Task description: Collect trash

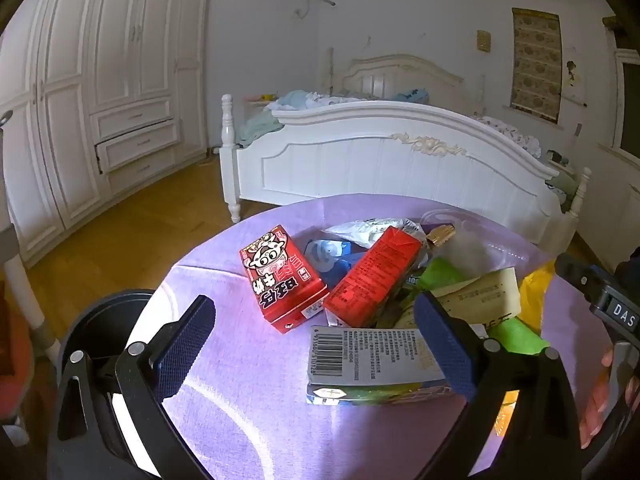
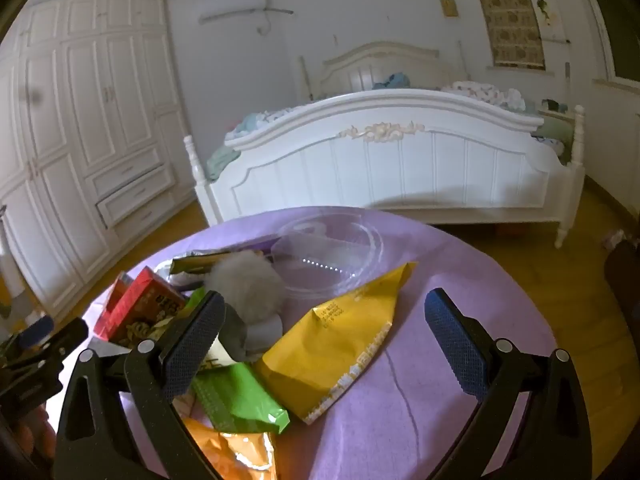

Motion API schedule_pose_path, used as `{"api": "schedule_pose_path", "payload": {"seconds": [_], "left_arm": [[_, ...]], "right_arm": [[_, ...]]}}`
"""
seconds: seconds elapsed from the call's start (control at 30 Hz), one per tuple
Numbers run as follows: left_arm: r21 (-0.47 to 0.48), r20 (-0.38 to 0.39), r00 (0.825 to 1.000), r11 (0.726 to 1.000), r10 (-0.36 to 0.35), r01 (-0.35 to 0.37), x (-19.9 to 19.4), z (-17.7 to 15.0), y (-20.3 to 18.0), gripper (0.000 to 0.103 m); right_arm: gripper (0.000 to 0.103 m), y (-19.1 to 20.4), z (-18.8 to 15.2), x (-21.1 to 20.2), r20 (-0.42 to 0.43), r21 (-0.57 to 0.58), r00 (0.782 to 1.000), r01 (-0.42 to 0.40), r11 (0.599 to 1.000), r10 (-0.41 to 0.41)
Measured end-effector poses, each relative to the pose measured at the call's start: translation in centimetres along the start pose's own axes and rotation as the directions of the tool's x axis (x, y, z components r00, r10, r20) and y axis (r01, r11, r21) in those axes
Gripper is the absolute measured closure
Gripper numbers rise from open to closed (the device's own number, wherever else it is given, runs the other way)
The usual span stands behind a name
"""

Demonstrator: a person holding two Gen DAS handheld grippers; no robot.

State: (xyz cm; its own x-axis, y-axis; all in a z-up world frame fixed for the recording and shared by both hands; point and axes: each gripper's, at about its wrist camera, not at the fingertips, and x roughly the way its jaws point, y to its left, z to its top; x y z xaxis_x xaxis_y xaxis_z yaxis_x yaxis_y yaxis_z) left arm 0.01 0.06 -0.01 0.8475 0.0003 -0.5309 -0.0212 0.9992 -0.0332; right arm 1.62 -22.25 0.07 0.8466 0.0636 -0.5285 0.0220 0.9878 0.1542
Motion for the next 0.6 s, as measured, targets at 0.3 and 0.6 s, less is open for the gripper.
{"api": "schedule_pose_path", "payload": {"seconds": [0.3,0.6], "left_arm": [[0.001,0.001,1.0,1.0,0.0,0.0,-0.07,-0.33,0.59,0.005],[0.002,0.001,1.0,1.0,-0.001,0.001,0.13,-0.17,0.68,0.005]], "right_arm": [[0.004,0.0,0.01,0.11,0.0,0.0,1.0,0.001,1.0,-0.001],[0.004,0.05,0.03,0.12,-0.001,0.001,1.0,0.001,1.0,-0.001]]}}
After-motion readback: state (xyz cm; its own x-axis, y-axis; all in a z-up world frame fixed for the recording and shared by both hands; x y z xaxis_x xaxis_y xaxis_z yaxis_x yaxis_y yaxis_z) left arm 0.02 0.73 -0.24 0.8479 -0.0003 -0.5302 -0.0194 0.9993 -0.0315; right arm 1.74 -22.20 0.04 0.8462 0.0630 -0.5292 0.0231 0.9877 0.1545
